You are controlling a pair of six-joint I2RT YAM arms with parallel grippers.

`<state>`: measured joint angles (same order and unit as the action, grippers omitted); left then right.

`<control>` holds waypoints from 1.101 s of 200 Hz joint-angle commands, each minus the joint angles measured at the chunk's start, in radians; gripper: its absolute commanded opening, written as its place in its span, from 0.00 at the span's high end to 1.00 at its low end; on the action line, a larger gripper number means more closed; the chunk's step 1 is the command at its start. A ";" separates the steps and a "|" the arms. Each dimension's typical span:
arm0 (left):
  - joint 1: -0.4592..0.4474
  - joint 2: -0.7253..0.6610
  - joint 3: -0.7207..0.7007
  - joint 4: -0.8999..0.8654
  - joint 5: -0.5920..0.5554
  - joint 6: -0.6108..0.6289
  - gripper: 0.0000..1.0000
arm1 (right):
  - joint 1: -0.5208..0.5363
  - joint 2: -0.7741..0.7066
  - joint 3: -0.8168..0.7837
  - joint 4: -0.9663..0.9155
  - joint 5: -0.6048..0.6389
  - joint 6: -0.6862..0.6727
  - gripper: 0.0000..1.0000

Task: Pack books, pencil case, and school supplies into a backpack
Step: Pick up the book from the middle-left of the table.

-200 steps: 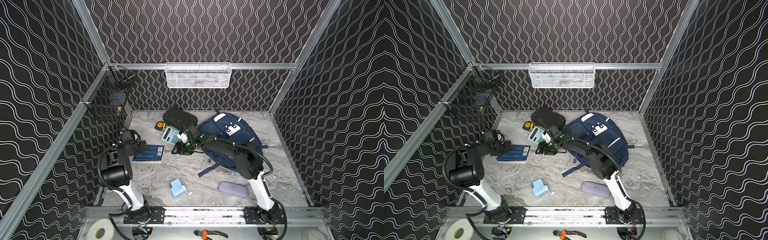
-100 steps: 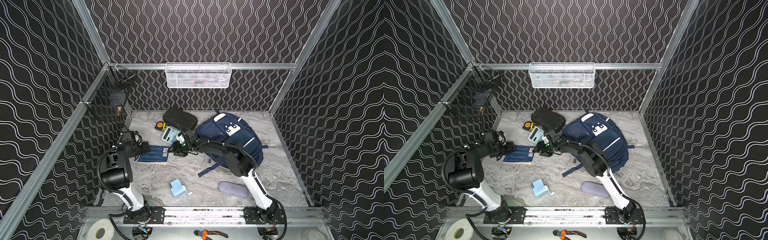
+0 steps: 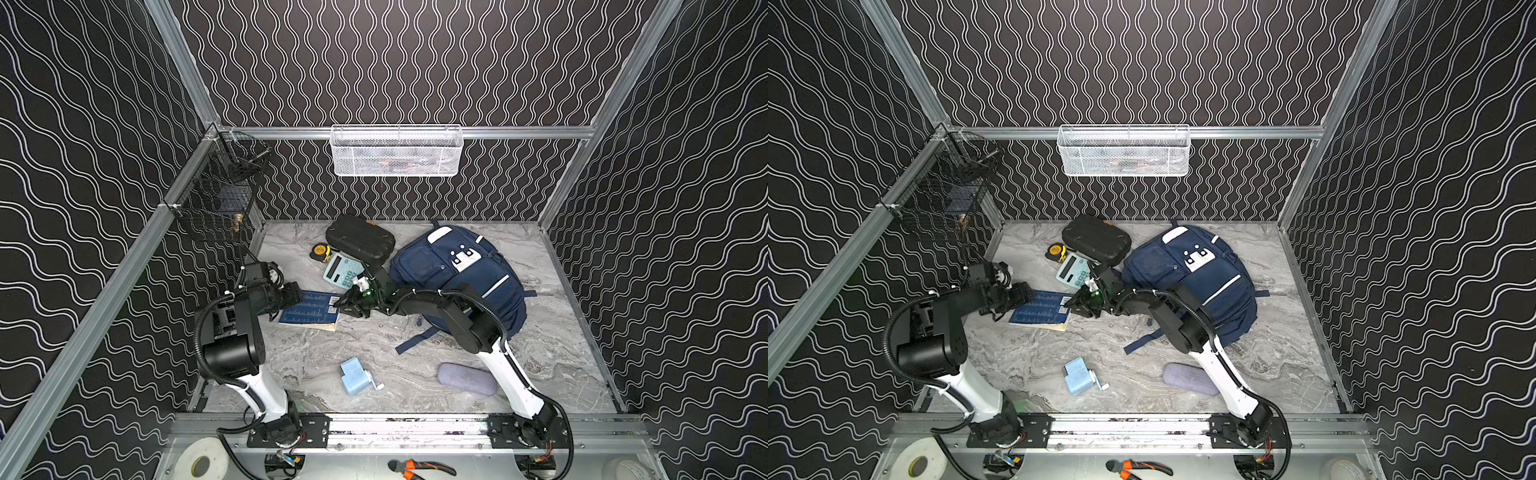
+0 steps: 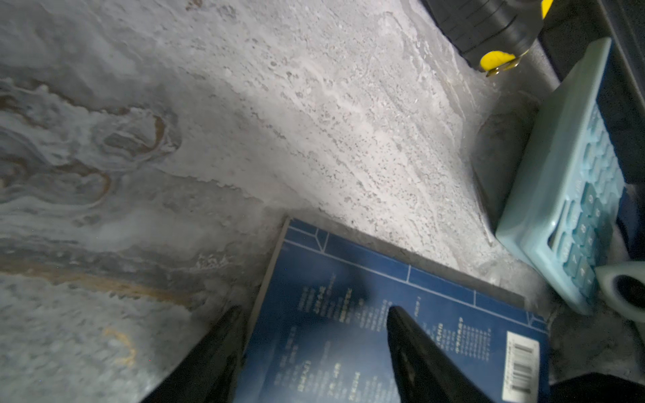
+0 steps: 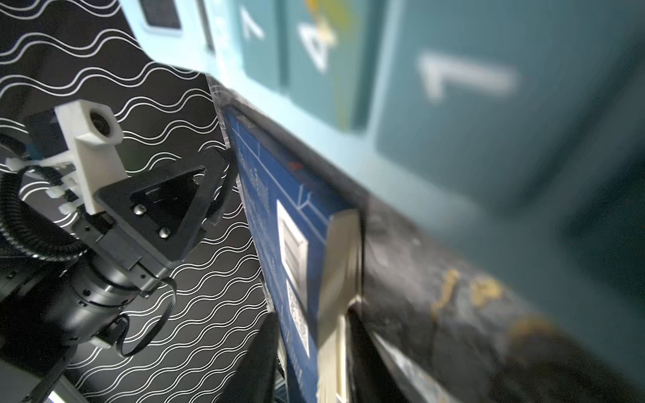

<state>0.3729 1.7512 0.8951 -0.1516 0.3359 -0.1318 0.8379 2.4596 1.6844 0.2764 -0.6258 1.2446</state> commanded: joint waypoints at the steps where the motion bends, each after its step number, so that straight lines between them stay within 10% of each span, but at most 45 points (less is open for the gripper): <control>1: -0.003 0.022 -0.031 -0.278 -0.001 -0.047 0.31 | 0.006 -0.031 -0.014 0.158 -0.020 0.066 0.74; 49: -0.002 0.008 -0.051 -0.265 -0.009 -0.060 0.31 | 0.010 -0.026 -0.013 0.187 -0.026 0.073 0.82; 95: -0.003 0.002 -0.050 -0.262 -0.002 -0.075 0.31 | 0.013 0.031 0.046 0.104 -0.043 0.054 0.65; 128: -0.004 -0.012 -0.027 -0.276 -0.008 -0.087 0.31 | 0.002 -0.022 0.030 0.035 -0.026 -0.005 0.95; 220: -0.164 -0.326 0.115 -0.322 0.105 -0.211 0.26 | -0.129 -0.553 -0.104 -0.544 0.062 -0.592 1.00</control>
<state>0.2451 1.5257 0.9817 -0.4564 0.3588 -0.2703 0.7418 2.0243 1.6051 -0.0978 -0.5804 0.8967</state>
